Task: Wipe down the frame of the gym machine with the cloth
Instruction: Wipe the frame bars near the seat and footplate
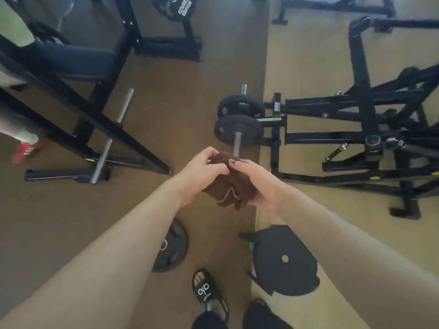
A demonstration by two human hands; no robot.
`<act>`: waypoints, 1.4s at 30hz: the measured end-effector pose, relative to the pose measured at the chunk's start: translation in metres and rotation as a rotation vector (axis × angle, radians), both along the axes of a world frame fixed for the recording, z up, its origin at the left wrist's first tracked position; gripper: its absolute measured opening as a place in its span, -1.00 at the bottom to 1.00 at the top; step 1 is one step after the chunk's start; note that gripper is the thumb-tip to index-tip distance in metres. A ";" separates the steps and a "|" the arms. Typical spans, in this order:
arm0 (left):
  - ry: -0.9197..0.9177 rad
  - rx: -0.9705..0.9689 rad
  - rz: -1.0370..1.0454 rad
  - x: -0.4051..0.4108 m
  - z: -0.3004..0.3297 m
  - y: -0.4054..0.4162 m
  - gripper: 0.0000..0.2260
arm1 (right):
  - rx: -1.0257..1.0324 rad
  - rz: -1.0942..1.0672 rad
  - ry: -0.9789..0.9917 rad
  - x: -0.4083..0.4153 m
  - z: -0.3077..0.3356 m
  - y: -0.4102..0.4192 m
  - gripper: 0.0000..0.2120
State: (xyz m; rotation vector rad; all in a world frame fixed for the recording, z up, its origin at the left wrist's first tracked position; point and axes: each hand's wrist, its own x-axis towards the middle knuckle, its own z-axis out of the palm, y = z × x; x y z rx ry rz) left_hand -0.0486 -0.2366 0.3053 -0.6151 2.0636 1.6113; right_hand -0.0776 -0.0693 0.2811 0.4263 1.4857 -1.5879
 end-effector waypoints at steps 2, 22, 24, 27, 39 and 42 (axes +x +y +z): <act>-0.017 0.013 -0.045 -0.019 -0.001 0.003 -0.88 | 0.035 -0.091 0.037 -0.008 -0.006 0.002 -0.74; -0.120 -0.045 -0.316 -0.356 -0.007 0.017 -0.84 | -0.094 -0.720 0.041 -0.282 -0.057 -0.016 -0.40; -0.135 -0.047 -0.332 -0.388 0.002 0.015 -0.84 | -0.078 -0.741 0.022 -0.309 -0.046 -0.019 -0.45; -0.148 -0.059 -0.392 -0.442 0.013 0.014 -0.83 | -0.077 -0.787 0.005 -0.354 -0.028 -0.023 -0.64; -0.151 -0.033 -0.849 -0.709 0.001 0.009 -0.79 | 0.144 -1.281 0.094 -0.569 -0.022 -0.070 -0.72; -0.205 -0.059 -1.013 -0.756 0.003 -0.004 -0.79 | 0.243 -1.393 0.054 -0.605 -0.018 -0.093 -0.80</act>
